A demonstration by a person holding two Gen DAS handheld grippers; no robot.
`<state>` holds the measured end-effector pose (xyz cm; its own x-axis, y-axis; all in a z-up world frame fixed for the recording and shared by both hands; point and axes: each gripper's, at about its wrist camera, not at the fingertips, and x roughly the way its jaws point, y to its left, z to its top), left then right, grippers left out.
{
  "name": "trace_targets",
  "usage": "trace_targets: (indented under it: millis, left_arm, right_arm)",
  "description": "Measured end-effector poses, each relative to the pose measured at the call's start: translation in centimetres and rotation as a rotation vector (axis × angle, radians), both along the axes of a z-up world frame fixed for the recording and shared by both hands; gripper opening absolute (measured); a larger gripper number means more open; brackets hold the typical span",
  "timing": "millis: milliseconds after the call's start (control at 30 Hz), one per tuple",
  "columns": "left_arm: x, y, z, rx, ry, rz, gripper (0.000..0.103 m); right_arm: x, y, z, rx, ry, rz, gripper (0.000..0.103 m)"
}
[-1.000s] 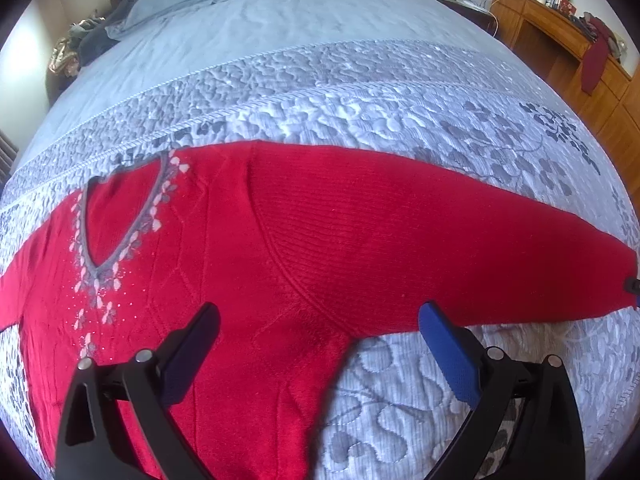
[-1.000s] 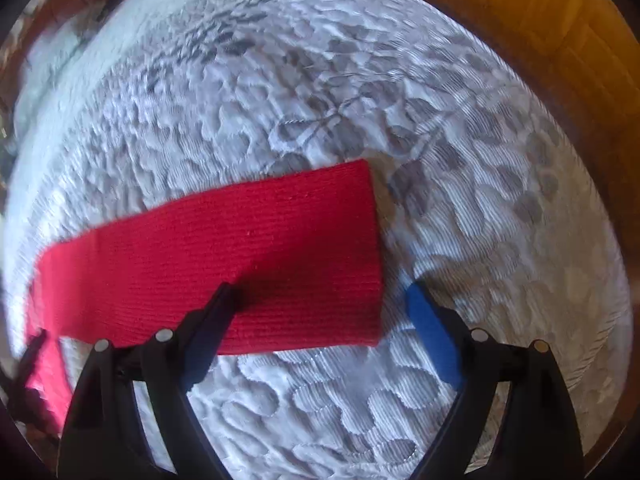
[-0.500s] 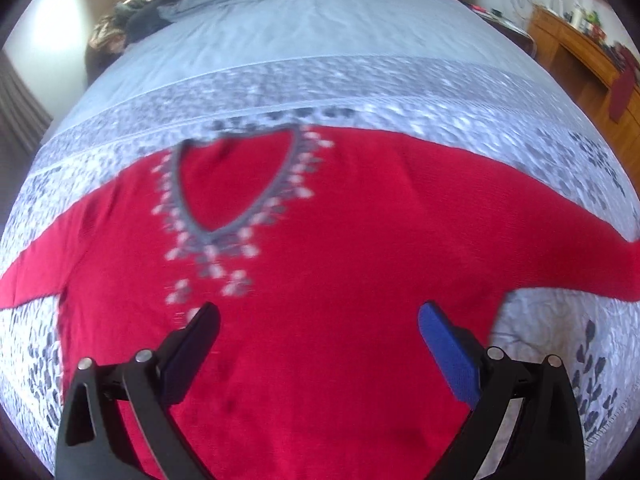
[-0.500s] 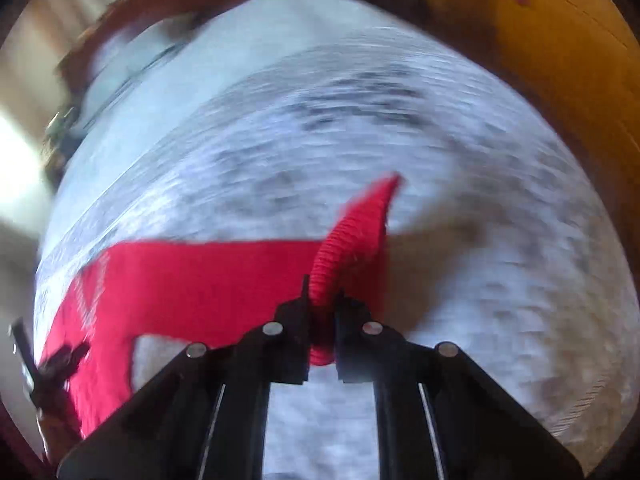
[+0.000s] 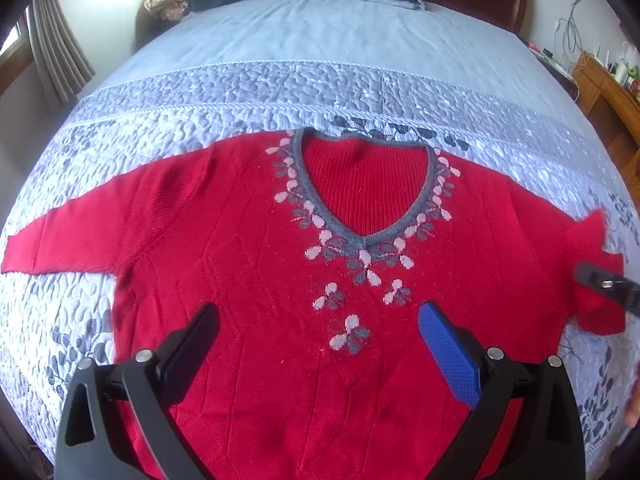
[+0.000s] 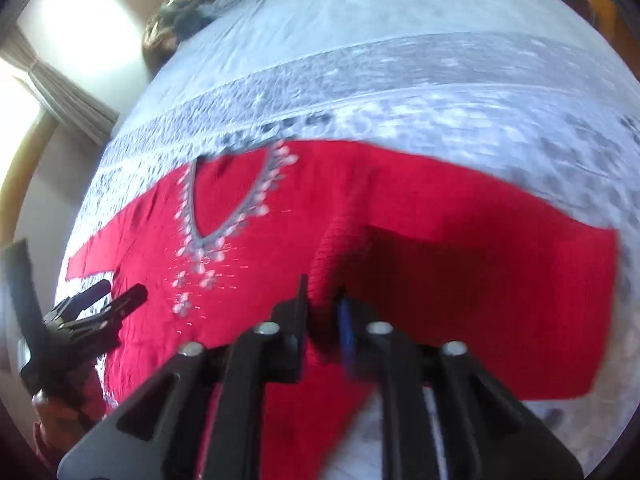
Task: Fold small clothes
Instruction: 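Grasp the sleeve cuff with the right tool and lift it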
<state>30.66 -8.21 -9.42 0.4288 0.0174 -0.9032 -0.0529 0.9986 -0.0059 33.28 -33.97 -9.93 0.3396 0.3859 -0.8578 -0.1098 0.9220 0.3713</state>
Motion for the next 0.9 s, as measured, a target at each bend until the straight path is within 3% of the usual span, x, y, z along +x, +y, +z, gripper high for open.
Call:
trace_targets:
  millis: [33,133,233,367,467,667,800,900]
  left_arm:
    - [0.0,0.1,0.0,-0.012,0.001,-0.004,0.099]
    - [0.2,-0.2,-0.4,-0.062,0.024,-0.029,0.099]
    - [0.5,-1.7,-0.8,-0.122,0.038,-0.057,0.099]
    - [1.2,-6.0,-1.9,-0.213,0.094,-0.132,0.098]
    - [2.1,-10.2,-3.4,-0.302,0.174,-0.199,0.084]
    - [3.8,-13.6,-6.1,-0.306,0.263,-0.221,0.081]
    - [4.4,-14.8,-6.7,-0.324,0.272,-0.230,0.067]
    - [4.6,-15.7,-6.7,-0.325,0.272,-0.250,0.056]
  right_arm:
    - [0.3,1.2,-0.3,-0.011,0.017,0.015,0.054]
    - [-0.5,0.8,-0.2,-0.007,0.003,0.013,0.042]
    - [-2.4,-3.2,0.0,0.048,0.012,-0.073,0.043]
    - [-6.4,-8.1,-0.9,-0.010,0.018,-0.147,0.044]
    - [-9.6,-10.5,-2.1,-0.036,0.026,-0.178,0.044]
    - [-14.2,-12.6,-3.2,0.006,-0.034,-0.218,0.044]
    - [-15.4,-13.2,-3.6,0.052,-0.095,-0.262,0.044]
    - [-15.4,-12.7,-3.7,0.034,-0.107,-0.216,0.044]
